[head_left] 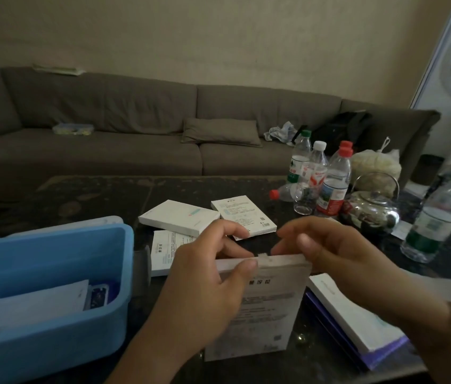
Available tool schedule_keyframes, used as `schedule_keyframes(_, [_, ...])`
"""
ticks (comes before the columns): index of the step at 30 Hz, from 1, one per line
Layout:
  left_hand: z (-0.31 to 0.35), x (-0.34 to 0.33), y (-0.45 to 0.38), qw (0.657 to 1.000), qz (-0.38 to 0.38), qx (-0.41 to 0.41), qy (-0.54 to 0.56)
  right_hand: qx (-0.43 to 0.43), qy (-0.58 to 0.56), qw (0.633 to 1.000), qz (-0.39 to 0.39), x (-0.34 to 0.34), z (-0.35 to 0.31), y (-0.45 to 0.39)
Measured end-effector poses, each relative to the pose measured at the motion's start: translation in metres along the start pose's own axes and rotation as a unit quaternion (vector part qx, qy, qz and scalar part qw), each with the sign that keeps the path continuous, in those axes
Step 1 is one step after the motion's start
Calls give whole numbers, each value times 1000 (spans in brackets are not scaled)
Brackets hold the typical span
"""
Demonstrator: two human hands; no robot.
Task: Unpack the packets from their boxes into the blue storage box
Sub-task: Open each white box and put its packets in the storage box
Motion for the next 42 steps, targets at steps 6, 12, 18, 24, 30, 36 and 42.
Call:
schedule_keyframes(6, [1, -5, -1, 999, -22, -22, -32, 1, 72, 995, 64, 2, 11, 7])
schedule_keyframes(12, [8, -3, -2, 997, -51, -51, 18, -9, 78, 994, 77, 6, 6, 7])
schedule_keyframes(18, [0, 5, -2, 994, 37, -56, 81, -6, 97, 992, 78, 3, 1, 3])
schedule_keyframes(24, [-3, 3, 1, 996, -22, -39, 71, -64, 59, 991, 99, -1, 10, -3])
schedule_keyframes(30, [-1, 9, 8, 995, -84, 39, 41, -56, 31, 989, 130, -4, 2, 25])
schedule_keyframes(36, [7, 15, 17, 983, -158, 91, 29, -70, 168, 979, 91, -11, -5, 46])
schedule_keyframes(42, [11, 26, 26, 971, -236, 36, 11, -86, -31, 988, 121, -16, 5, 83])
Point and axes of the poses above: each hand's wrist, its own y-axis away from the middle knuckle, its own x-axis out of the back of the hand, z = x × y, the point moved 5 cm from there along -y, towards the middle knuckle, and after that the axes turned 7 degrees about -x, right-handed, at the moved point
